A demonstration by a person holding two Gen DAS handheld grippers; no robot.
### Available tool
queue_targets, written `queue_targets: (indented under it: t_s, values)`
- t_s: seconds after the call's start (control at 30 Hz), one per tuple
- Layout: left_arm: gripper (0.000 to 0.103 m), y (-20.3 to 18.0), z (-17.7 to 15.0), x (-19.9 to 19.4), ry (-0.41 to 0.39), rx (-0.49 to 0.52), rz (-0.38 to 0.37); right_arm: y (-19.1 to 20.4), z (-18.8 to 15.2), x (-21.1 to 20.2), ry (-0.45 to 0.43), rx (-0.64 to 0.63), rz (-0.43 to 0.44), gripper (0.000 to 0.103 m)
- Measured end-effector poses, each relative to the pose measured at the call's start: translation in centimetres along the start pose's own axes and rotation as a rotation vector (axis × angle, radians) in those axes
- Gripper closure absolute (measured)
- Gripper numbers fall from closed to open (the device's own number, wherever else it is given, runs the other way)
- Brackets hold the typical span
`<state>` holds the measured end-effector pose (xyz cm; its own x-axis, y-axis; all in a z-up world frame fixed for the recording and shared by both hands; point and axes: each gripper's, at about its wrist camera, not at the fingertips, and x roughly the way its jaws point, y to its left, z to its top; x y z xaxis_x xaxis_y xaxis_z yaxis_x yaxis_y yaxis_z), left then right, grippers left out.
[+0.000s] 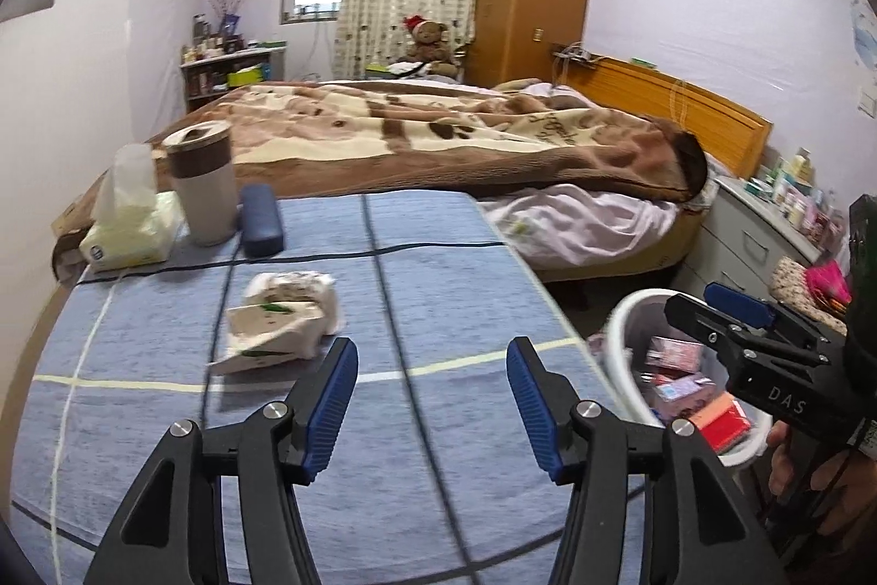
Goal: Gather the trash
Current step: 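Move both tools back over the paper cup and paper bag on the mattress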
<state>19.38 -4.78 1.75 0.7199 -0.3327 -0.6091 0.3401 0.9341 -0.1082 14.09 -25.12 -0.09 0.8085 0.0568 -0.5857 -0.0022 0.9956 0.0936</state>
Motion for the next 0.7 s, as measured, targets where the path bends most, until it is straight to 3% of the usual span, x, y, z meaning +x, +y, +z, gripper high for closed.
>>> queue_targets:
  t_s: [0.33,0.7]
  values:
    - [0.046,6.4,0.0,3.1,0.039,-0.083,0.071,3.8,2.0,5.1,0.042,-0.088,0.075,0.038]
    - [0.046,8.9,-0.3,8.6,0.132,-0.077,0.106,7.3,3.4,9.6,0.073,-0.127,0.159,0.038]
